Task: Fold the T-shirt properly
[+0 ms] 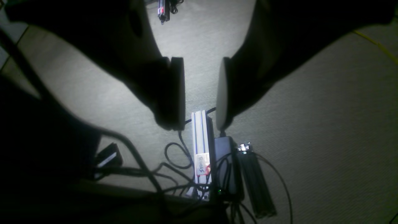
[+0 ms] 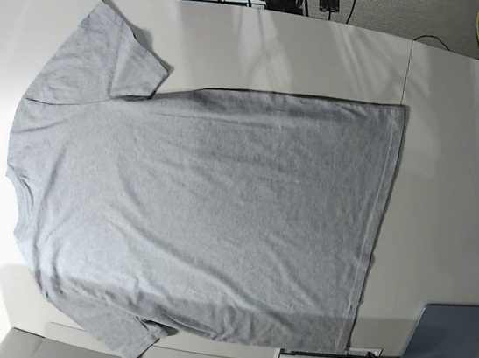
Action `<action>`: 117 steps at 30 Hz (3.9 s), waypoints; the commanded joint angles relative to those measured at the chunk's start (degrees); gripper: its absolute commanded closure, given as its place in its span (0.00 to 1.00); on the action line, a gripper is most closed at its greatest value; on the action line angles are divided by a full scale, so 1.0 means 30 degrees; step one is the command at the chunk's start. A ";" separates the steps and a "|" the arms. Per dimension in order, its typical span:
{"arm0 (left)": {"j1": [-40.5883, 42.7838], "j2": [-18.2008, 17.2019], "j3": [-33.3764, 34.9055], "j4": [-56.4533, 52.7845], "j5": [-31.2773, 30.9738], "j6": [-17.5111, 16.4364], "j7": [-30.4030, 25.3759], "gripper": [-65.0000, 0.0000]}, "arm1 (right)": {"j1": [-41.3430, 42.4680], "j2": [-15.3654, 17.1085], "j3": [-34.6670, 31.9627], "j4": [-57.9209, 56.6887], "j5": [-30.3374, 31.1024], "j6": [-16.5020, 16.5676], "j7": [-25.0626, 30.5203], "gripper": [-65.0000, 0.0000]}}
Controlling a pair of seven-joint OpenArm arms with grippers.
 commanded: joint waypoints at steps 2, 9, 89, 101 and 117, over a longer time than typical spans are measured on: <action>0.1450 -0.0561 -0.0036 0.1960 -0.0780 -0.0357 0.0612 0.71 | -0.1712 0.0641 0.0058 0.2455 0.1566 0.0153 -0.0379 0.83; 0.5974 -0.2820 -0.0036 0.9588 -0.1625 -0.0182 0.0750 0.74 | -0.7657 0.3198 0.0073 1.1468 0.4044 0.0954 -0.0852 0.83; -0.4102 -0.8466 0.6819 1.2830 0.7468 0.1166 0.0605 1.00 | -0.5909 1.1591 0.5399 2.1507 -0.4546 0.6397 -0.3111 0.48; -0.4102 -0.8473 0.6819 1.2837 0.7453 0.2171 0.0634 1.00 | -0.0707 1.2145 -0.1566 1.8149 -0.6543 0.5530 -0.4896 0.48; -0.4095 -0.8473 0.6819 1.2837 0.7380 0.2164 0.0663 1.00 | 0.3067 1.2036 -0.4728 1.6298 -0.5646 0.5887 -0.5129 0.52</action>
